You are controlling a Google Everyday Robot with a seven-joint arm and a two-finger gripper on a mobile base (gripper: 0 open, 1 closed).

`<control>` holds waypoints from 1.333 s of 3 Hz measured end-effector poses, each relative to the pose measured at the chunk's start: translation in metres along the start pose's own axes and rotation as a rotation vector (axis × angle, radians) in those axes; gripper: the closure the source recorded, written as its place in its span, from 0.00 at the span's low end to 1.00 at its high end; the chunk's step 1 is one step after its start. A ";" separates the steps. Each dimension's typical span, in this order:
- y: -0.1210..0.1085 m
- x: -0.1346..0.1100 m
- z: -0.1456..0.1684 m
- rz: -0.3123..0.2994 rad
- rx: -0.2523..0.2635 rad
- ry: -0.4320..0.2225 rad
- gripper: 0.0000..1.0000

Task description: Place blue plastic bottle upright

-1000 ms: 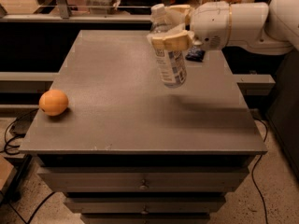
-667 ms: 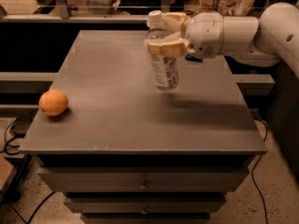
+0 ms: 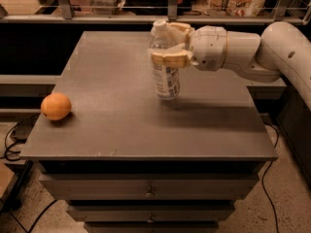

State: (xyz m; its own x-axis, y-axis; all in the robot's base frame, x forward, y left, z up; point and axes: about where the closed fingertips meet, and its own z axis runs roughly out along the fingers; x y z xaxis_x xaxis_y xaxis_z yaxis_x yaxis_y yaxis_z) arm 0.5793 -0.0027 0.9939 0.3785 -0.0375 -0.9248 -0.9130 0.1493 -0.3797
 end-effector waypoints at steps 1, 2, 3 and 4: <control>0.003 0.006 -0.003 -0.013 0.032 -0.053 0.97; 0.004 0.009 -0.007 -0.013 0.066 -0.083 0.74; 0.006 0.010 -0.010 -0.007 0.089 -0.104 0.51; 0.009 0.012 -0.012 0.006 0.107 -0.114 0.28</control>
Offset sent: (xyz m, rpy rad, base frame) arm -0.0005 -0.0189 -0.0146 0.1470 -0.0341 -0.0654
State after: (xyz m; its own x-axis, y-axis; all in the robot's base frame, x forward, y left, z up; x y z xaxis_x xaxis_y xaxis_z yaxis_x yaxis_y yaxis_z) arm 0.5736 -0.0133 0.9792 0.3932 0.0749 -0.9164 -0.8961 0.2542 -0.3638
